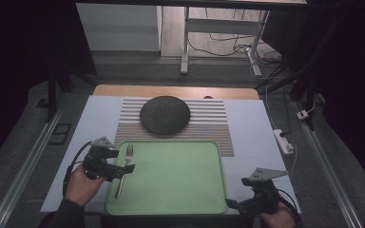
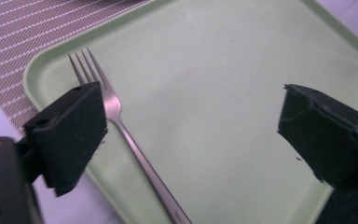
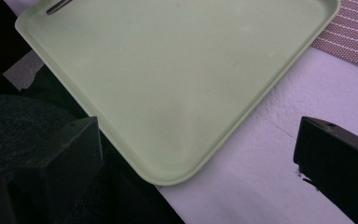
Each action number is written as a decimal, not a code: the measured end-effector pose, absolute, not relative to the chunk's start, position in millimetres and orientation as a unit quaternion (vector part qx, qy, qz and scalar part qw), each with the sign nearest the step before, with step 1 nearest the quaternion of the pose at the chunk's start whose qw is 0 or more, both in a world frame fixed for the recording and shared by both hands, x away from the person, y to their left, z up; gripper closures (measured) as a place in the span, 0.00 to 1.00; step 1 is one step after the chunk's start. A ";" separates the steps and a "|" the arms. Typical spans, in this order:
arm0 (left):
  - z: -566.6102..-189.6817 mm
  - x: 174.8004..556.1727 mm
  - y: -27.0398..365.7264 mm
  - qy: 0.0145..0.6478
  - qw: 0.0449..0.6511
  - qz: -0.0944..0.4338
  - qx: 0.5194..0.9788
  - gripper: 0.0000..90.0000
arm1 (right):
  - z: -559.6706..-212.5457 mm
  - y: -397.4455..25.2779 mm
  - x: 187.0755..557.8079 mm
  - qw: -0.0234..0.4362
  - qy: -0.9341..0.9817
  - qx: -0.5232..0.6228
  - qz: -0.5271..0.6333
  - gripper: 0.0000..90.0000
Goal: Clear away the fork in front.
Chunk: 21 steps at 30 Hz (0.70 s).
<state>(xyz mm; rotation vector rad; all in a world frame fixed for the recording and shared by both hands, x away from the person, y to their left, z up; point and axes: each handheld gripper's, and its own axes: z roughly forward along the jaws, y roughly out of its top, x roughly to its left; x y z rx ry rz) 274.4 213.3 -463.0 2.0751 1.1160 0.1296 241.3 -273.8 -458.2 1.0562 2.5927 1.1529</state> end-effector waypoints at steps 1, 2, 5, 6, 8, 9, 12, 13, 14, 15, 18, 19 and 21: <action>-462.5 269.7 215.9 0.438 0.384 0.049 0.811 0.07 | -458.2 -273.9 241.4 0.057 0.855 0.348 0.380 0.02; -461.8 264.8 218.7 0.439 0.387 0.052 0.809 0.06 | -458.3 -273.9 241.4 0.056 0.855 0.348 0.380 0.02; -460.1 251.1 228.3 0.445 0.401 0.056 0.799 0.04 | -458.3 -274.0 241.3 0.057 0.855 0.348 0.380 0.02; -459.6 246.7 231.9 0.446 0.407 0.056 0.795 0.03 | -458.3 -273.9 241.1 0.057 0.855 0.348 0.380 0.02; -460.0 238.7 238.9 0.449 0.420 0.055 0.787 0.02 | -458.3 -273.8 241.1 0.058 0.855 0.349 0.379 0.02; -460.4 234.7 242.2 0.450 0.423 0.056 0.784 0.02 | -458.4 -273.8 241.1 0.058 0.855 0.349 0.378 0.02; -462.9 224.4 251.3 0.452 0.432 0.057 0.778 0.00 | -458.5 -273.8 241.0 0.059 0.855 0.349 0.378 0.02; -464.1 220.6 254.1 0.453 0.434 0.055 0.777 0.00 | -458.5 -273.8 241.0 0.059 0.855 0.350 0.377 0.02; -464.8 218.3 255.7 0.453 0.436 0.054 0.776 0.00 | -458.5 -273.7 241.0 0.058 0.855 0.350 0.377 0.02; -465.9 214.9 258.6 0.454 0.437 0.052 0.774 0.00 | -458.6 -273.6 241.1 0.059 0.855 0.350 0.377 0.02; -468.5 208.2 263.2 0.459 0.434 0.052 0.774 0.00 | -458.6 -273.6 241.0 0.059 0.855 0.351 0.377 0.02; -469.2 206.1 264.5 0.460 0.432 0.053 0.774 0.00 | -458.6 -273.7 241.0 0.059 0.855 0.351 0.377 0.02; -470.4 202.0 267.4 0.463 0.429 0.059 0.774 0.00 | -458.7 -273.8 241.4 0.059 0.855 0.351 0.377 0.02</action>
